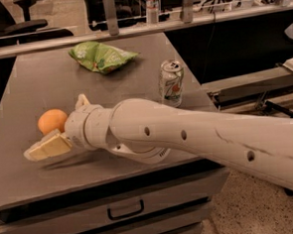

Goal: Move orange near green rice chip bag

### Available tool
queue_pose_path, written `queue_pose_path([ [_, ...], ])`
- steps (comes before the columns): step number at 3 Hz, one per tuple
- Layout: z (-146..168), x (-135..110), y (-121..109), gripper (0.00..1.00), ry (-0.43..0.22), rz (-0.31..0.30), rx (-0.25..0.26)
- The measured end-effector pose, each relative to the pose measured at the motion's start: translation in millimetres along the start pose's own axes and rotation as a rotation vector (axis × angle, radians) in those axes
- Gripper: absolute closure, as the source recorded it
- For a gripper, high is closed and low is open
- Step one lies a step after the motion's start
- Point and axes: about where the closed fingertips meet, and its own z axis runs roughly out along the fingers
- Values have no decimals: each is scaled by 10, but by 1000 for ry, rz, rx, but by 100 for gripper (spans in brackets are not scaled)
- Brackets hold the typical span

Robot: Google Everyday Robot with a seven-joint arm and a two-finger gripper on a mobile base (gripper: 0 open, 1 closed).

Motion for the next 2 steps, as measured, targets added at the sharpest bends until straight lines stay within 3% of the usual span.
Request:
queue_pose_path([
  [1, 43, -17, -170, 12, -15, -13, 13],
  [2, 60, -48, -252, 35, -28, -40, -10],
])
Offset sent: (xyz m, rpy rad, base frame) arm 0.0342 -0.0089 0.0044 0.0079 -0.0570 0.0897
